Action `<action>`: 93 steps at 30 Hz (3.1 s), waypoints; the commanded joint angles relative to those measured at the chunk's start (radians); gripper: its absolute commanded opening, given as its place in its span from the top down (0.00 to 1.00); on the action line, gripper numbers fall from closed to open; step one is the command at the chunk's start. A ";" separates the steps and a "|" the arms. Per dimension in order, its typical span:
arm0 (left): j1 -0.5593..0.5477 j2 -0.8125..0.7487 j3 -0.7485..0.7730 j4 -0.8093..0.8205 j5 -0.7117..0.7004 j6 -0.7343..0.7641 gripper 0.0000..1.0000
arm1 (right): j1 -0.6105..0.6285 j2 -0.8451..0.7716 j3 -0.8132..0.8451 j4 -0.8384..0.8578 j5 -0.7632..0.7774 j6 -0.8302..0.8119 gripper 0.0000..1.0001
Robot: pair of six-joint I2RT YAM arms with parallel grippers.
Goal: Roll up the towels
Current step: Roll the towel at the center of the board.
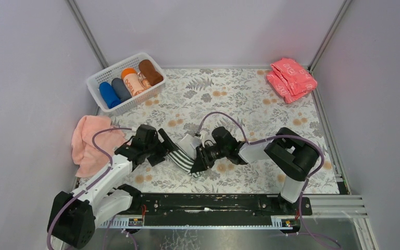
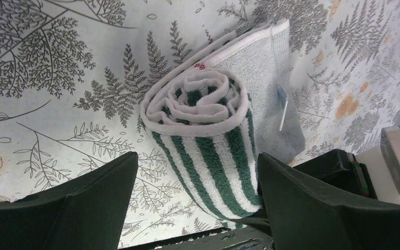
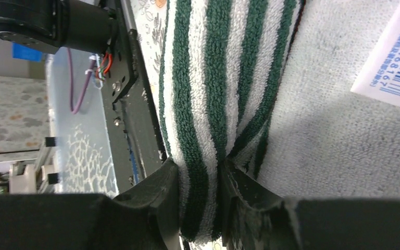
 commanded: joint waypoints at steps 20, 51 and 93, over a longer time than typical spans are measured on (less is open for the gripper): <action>-0.018 0.326 -0.085 0.218 -0.042 0.003 0.58 | -0.054 0.058 -0.043 -0.166 -0.026 0.098 0.87; -0.035 0.330 -0.004 0.101 -0.052 0.055 0.61 | 0.551 -0.083 0.456 -0.854 1.264 -0.387 0.16; -0.012 0.020 0.035 -0.048 -0.054 0.004 0.15 | 0.029 0.019 -0.035 -0.071 -0.143 0.039 0.85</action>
